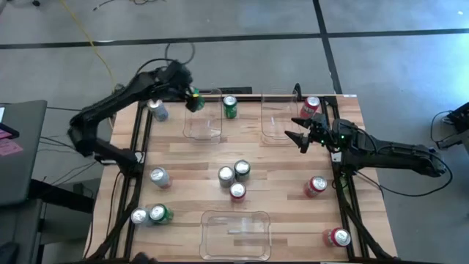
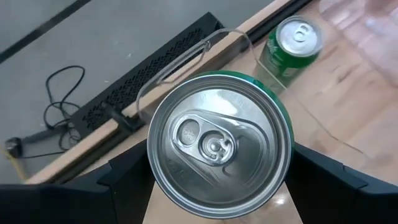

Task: Sort soda cans
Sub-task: Put the green soda can into the top left transparent bin

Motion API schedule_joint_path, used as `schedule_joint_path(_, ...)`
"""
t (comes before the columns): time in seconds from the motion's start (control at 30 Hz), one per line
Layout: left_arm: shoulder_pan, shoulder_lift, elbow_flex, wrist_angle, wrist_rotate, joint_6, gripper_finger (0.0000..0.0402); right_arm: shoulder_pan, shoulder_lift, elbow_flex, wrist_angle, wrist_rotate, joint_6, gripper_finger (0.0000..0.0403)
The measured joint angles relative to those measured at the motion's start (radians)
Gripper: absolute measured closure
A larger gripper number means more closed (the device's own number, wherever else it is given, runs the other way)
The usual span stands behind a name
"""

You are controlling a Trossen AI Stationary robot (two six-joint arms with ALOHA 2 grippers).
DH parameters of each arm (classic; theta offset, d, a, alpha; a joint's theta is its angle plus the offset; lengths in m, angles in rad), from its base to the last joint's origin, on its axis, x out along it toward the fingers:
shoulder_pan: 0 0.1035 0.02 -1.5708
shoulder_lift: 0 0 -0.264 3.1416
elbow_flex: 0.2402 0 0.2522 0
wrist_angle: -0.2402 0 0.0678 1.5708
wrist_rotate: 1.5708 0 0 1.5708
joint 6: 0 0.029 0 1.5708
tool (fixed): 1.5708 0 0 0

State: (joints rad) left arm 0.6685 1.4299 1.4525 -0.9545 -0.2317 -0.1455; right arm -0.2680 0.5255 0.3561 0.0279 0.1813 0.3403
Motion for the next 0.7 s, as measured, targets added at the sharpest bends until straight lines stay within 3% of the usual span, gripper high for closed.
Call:
schedule_joint_path(0.37,0.030,0.254,0.045,0.076,-0.039,0.048,0.0100,0.000,0.000,0.000,-0.086,0.000,0.038,0.0007)
schedule_joint_path(0.7,0.081,0.344,0.033,0.148,-0.053,0.052,0.0100,0.000,0.000,0.000,-0.098,0.002,0.029,0.0007)
